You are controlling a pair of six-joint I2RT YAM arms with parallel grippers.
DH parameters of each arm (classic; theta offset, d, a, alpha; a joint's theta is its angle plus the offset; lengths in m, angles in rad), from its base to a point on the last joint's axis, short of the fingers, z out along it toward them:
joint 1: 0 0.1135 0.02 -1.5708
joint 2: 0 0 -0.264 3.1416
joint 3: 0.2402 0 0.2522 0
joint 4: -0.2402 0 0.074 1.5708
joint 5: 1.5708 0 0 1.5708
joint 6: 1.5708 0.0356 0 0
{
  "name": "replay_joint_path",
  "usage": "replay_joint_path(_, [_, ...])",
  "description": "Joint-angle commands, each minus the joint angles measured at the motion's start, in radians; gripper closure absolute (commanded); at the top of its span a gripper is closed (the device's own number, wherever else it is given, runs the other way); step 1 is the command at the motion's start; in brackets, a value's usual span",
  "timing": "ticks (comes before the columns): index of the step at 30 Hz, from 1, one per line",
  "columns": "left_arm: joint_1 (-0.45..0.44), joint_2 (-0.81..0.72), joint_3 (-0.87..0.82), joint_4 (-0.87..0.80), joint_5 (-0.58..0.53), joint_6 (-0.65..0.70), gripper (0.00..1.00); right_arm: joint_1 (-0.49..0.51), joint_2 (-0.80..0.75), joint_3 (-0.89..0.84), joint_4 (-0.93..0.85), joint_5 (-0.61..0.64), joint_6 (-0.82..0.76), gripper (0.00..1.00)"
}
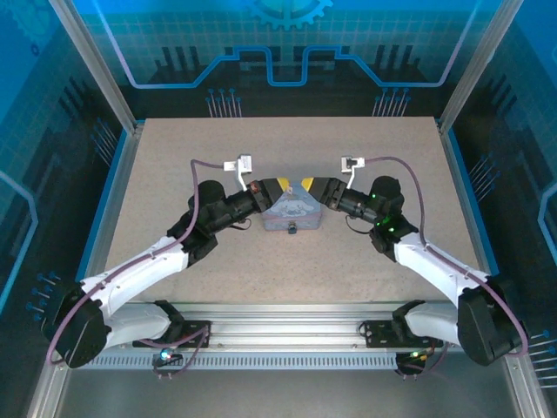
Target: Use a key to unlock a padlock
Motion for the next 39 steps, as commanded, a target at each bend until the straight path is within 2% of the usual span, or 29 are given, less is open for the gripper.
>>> replay_joint_path(1, [-0.012,-0.002,-0.014,0.096,-0.039,-0.01,1.0,0.038,-0.011,-0.009,0.153,0.031,0.039,0.38])
replay_joint_path(13, [-0.03,0.022,-0.025,0.143,-0.062,-0.022,1.0,0.107,0.009,0.0,0.198,0.062,0.05,0.61])
replay_joint_path(25, [-0.034,0.033,-0.025,0.164,-0.077,-0.023,1.0,0.143,0.012,-0.006,0.228,0.091,0.067,0.69])
replay_joint_path(39, [-0.042,0.034,-0.033,0.184,-0.094,-0.023,1.0,0.152,0.023,-0.001,0.216,0.105,0.067,0.85])
